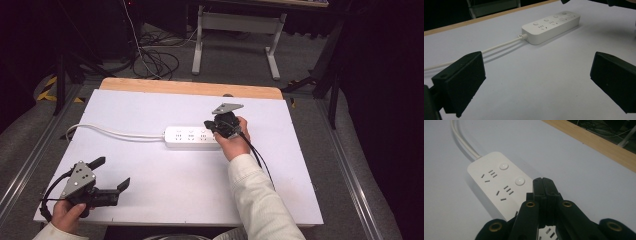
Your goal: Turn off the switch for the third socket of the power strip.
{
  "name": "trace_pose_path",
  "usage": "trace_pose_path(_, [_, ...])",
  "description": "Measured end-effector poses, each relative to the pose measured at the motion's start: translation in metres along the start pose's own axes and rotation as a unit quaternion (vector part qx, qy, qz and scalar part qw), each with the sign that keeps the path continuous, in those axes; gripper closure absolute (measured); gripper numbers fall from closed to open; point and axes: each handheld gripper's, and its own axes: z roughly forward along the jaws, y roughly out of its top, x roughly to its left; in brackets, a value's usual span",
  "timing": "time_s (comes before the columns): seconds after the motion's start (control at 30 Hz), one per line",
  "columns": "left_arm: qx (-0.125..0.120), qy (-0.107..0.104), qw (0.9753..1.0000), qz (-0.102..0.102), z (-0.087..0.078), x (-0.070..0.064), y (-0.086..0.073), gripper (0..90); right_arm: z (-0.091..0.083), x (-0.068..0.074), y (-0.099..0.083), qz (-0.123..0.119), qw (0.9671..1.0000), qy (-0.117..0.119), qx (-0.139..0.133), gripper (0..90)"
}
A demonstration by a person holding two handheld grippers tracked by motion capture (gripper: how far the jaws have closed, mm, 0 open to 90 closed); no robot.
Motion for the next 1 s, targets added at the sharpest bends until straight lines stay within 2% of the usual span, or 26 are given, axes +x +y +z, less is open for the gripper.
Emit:
trace_pose_path(0.17, [0.000,-0.001,1.0000,-0.001,0.000,0.000,0.000,0.3,0.009,0.000,0.000,0.007,1.0000,-0.001,0.005,90.0])
trace_pose_path(0.4, [0.000,-0.003,1.0000,-0.001,0.000,0.000,0.000,0.3,0.021,0.002,-0.001,0.002,0.9998,-0.008,0.017,90.0])
trace_pose_path(0.47, [0.000,-0.002,1.0000,0.001,0.000,0.000,0.000,0.3,0.026,0.001,-0.003,0.012,0.9997,-0.007,0.020,90.0])
trace_pose_path(1.0, [0.002,-0.009,1.0000,-0.001,0.000,0.000,0.000,0.3,0.035,0.002,-0.006,0.013,0.9987,-0.023,0.043,90.0])
